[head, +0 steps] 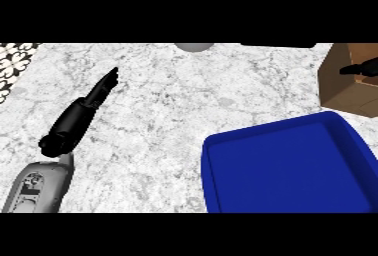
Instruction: Pick the lemon from the tray and place it in the cardboard box
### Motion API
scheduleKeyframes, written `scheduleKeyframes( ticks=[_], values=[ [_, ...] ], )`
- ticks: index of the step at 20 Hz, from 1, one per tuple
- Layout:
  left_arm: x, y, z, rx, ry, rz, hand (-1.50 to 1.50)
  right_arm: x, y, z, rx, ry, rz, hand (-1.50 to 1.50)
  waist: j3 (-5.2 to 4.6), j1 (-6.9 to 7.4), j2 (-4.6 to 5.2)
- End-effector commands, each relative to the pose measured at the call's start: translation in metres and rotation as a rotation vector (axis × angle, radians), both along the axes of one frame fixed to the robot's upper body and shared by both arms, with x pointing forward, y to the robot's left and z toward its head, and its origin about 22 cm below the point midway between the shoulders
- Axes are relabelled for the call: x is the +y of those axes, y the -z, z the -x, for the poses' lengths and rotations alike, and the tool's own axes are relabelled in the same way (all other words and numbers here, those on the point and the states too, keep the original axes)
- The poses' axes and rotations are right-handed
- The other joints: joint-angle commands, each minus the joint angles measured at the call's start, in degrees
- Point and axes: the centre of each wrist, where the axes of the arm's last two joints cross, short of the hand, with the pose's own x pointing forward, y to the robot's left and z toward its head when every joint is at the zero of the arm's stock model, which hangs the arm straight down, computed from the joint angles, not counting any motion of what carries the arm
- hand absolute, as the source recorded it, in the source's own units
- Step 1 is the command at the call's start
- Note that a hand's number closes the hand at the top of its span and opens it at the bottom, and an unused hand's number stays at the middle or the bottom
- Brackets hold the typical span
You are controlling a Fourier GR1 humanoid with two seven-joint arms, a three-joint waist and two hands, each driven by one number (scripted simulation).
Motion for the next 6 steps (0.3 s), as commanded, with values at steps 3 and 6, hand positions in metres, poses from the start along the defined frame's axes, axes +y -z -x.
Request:
scheduleKeyframes(
  ticks=[3,6],
  values=[
    [0.0,0.0,0.001,0.002,0.024,0.0,0.0,-0.033,-0.006,0.017,0.086,0.013,-0.365,-1.5,0.02,0.73,0.73],
    [-0.008,0.003,0.002,-0.003,0.031,0.005,0.0,-0.043,-0.023,0.021,0.045,0.082,-0.418,-1.5,0.05,1.44,0.97]
  ],
)
